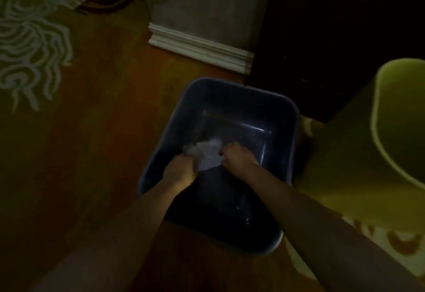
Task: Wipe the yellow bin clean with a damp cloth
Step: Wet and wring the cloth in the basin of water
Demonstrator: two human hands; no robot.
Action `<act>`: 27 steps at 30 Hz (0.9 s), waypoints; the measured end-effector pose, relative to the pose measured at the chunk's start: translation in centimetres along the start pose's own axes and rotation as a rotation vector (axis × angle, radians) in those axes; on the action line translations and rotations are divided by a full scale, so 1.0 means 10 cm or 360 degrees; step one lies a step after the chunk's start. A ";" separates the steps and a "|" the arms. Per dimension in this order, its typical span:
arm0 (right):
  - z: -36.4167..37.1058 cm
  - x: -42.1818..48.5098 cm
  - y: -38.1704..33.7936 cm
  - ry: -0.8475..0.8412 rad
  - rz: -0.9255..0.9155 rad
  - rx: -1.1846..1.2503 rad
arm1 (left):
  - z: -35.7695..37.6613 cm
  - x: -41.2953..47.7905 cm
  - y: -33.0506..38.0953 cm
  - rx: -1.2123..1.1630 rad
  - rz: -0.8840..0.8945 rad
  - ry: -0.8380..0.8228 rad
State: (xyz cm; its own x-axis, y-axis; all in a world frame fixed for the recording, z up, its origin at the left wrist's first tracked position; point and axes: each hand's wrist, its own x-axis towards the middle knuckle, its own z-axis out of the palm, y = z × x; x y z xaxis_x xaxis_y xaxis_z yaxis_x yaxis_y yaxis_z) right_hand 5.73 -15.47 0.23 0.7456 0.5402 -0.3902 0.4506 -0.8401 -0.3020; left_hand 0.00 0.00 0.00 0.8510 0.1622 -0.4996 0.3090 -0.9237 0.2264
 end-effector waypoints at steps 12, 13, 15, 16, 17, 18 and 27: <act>0.32 0.24 0.03 0.0133 -0.0128 -0.0341 | 0.28 0.25 -0.06 0.0160 0.0197 0.0101; 0.33 0.26 0.03 0.0149 -0.0132 -0.0349 | 0.28 0.27 -0.07 0.0195 0.0229 0.0114; 0.35 0.29 0.05 0.0166 -0.0165 -0.0343 | 0.31 0.32 -0.09 0.0259 0.0294 0.0181; 0.35 0.30 0.06 0.0162 -0.0189 -0.0340 | 0.32 0.33 -0.09 0.0249 0.0307 0.0206; 0.35 0.30 0.06 0.0171 -0.0209 -0.0320 | 0.31 0.33 -0.09 0.0200 0.0302 0.0229; 0.33 0.30 0.07 0.0211 -0.0214 -0.0267 | 0.29 0.32 -0.09 0.0112 0.0283 0.0251; -0.20 0.16 0.26 0.0415 0.0098 0.1079 | -0.18 0.27 0.08 -0.0954 0.0117 0.0264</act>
State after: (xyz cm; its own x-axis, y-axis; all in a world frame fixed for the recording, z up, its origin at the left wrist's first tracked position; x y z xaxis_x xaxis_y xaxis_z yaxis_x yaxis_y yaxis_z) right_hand 9.05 -16.85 0.55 0.8908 0.3922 -0.2294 0.0637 -0.6076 -0.7917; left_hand 3.28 0.35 0.38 0.9187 0.2017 -0.3395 0.3909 -0.5869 0.7091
